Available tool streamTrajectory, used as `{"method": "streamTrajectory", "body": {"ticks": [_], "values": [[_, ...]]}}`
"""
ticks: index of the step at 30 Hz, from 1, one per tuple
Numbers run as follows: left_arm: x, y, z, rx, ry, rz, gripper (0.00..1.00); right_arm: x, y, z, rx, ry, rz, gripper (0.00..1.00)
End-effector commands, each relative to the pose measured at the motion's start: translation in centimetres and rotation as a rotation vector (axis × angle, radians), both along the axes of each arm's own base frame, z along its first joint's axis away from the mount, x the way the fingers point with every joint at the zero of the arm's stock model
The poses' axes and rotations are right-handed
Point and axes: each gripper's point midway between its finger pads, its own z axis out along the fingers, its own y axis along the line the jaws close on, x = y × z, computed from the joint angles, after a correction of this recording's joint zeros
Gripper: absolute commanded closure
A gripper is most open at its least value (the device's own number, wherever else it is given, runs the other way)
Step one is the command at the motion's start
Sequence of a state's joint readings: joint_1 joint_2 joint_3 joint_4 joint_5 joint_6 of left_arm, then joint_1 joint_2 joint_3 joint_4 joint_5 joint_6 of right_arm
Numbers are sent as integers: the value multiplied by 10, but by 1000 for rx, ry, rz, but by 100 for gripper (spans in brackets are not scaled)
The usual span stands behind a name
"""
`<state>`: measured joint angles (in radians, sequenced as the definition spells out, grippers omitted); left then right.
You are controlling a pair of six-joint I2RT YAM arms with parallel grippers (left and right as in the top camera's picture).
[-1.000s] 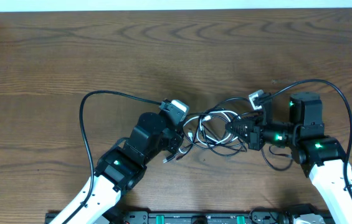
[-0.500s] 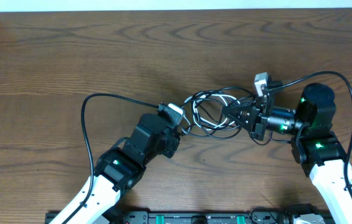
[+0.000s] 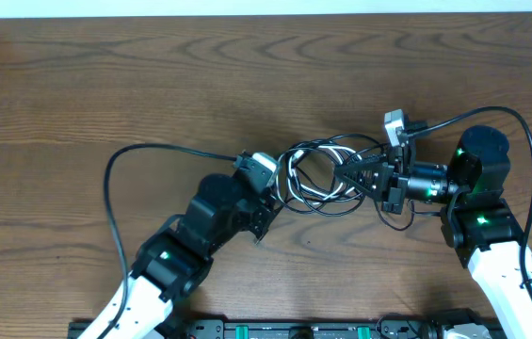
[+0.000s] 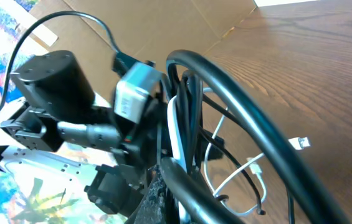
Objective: Untangle cables
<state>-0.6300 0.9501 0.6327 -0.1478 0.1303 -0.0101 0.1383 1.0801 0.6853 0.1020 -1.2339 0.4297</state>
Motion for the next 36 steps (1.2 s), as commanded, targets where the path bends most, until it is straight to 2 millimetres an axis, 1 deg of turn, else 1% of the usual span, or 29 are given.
{"method": "streamTrajectory", "body": {"ticks": [1, 3, 7, 13, 16, 19, 21, 22, 25, 31, 33, 36], "values": [[-8, -3, 34, -67, -79, -46, 92, -3, 0, 7, 10, -3, 18, 99], [-12, 0, 42, -81, -99, -46, 92, 0, 0, 6, 6, -2, 4, 99], [-23, 8, 52, -93, -116, -46, 92, 6, -2, 0, -11, 20, -41, 99], [-33, 16, 70, -128, -169, -45, 92, 5, -2, 0, -14, 14, -36, 99], [-36, 18, 79, -119, -223, -63, 92, -5, 0, 2, -9, -61, 35, 99], [-37, 18, 81, -123, -229, -66, 92, -25, 3, 8, 18, -167, 155, 99], [-42, 11, 84, -147, -229, -111, 92, -38, 4, 12, 41, -250, 233, 99], [-45, 7, 87, -164, -232, -141, 92, -41, 4, 13, 48, -270, 250, 99], [-55, -5, 101, -222, -259, -227, 92, -43, 3, 13, 52, -281, 261, 99], [-53, -8, 121, -266, -330, -235, 92, -45, 3, 11, 55, -246, 268, 99], [-53, -9, 122, -269, -336, -236, 92, -46, 3, 11, 59, -239, 275, 99], [-58, -13, 122, -279, -326, -273, 92, -54, 4, 13, 79, -256, 320, 99]]}}
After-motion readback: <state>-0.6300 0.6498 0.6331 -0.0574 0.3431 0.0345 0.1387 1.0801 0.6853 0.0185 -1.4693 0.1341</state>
